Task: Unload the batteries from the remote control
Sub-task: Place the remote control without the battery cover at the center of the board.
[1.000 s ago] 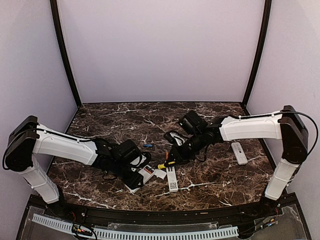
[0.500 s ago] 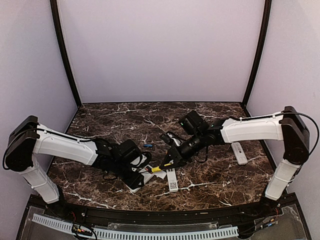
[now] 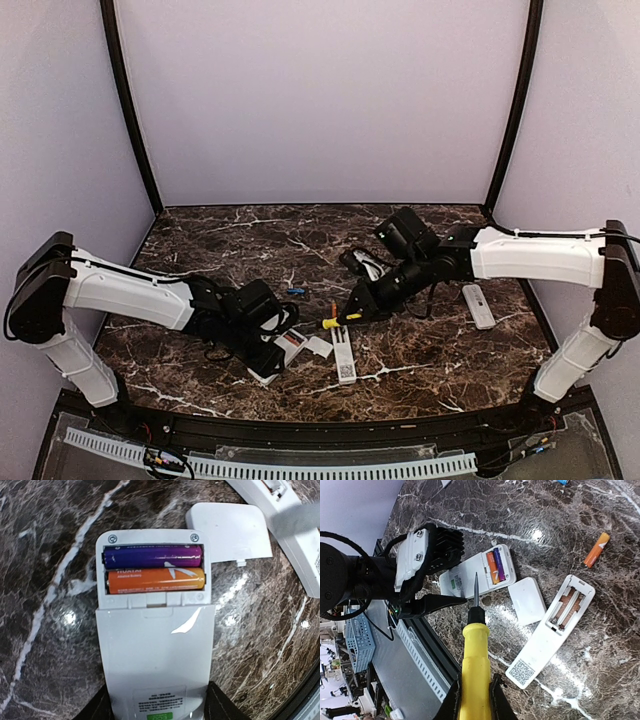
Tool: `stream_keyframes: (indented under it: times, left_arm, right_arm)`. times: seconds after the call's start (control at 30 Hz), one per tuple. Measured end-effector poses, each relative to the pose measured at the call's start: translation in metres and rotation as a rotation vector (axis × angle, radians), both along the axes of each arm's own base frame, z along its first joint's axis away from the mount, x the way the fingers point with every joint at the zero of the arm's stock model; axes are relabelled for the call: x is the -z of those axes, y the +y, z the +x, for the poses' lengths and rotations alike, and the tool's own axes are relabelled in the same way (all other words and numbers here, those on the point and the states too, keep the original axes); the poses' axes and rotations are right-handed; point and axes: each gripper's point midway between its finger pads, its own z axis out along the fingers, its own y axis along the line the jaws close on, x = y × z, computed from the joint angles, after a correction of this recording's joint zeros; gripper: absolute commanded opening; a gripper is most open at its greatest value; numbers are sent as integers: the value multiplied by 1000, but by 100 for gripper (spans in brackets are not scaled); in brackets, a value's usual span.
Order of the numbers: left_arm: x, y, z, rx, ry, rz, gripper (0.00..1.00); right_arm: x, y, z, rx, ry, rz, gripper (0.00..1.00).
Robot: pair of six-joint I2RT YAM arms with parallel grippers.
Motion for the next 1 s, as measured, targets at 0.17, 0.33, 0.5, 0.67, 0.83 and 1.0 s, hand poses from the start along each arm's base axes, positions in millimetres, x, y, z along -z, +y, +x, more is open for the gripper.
stream_keyframes:
  times: [0.17, 0.33, 0.5, 0.67, 0.83, 1.0]
  left_arm:
    - [-5, 20, -3, -94, 14, 49, 29]
    - [-12, 31, -10, -179, 51, 56, 34]
    - [-9, 39, -17, -234, 98, 78, 48]
    - [-11, 39, -22, -256, 130, 84, 76]
    - [-23, 25, -23, -262, 166, 34, 85]
    - [-40, 17, -20, -281, 219, -50, 85]
  right_arm:
    - [-5, -3, 8, 36, -48, -19, 0]
    - [-5, 0, 9, 52, -77, -58, 0]
    - [-4, 10, 0, 64, -98, -80, 0]
    - [0, 15, -3, 98, -80, -90, 0]
    - [9, 19, -3, 130, -63, -112, 0]
    - [13, 24, -10, 151, -57, -127, 0]
